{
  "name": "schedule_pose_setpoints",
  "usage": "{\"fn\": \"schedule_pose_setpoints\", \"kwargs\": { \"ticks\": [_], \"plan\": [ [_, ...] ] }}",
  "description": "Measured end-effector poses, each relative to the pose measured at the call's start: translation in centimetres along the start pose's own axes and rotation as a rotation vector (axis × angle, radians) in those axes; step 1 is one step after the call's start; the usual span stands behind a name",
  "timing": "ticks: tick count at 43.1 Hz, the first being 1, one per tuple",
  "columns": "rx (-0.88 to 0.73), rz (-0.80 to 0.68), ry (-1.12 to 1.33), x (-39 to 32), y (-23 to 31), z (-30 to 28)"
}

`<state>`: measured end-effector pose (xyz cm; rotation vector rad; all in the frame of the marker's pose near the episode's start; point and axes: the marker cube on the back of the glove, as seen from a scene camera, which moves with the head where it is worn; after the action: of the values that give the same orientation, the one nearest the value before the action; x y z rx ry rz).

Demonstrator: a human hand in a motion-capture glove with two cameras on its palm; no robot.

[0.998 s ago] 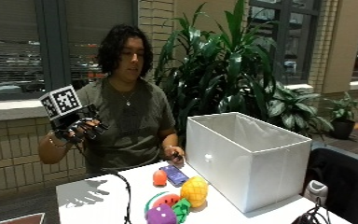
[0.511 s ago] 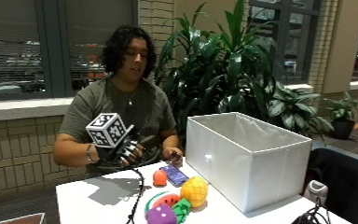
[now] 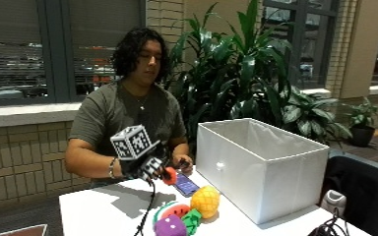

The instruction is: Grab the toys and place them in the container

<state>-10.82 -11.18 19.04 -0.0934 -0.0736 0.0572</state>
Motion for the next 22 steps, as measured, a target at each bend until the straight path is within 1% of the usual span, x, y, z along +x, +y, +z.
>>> {"fn": "schedule_pose_setpoints", "kwargs": {
  "ticks": [3,7,11,13,15,17,22],
  "plan": [
    [0.119,-0.040,0.012,-1.4,-1.2,-4.1],
    [0.248,-0.177,-0.013,-6.4,-3.3,-11.0],
    [0.299,-0.346,-0.061,-12.8,-6.5,-16.4],
    [0.306,-0.428,-0.082,-16.1,-8.3,-17.9],
    [0.297,-0.477,-0.107,-18.9,-10.1,-18.7],
    [0.277,-0.483,-0.130,-21.1,-11.8,-18.8],
    [0.251,-0.398,-0.112,-24.1,-16.5,-17.4]
  ]
}}
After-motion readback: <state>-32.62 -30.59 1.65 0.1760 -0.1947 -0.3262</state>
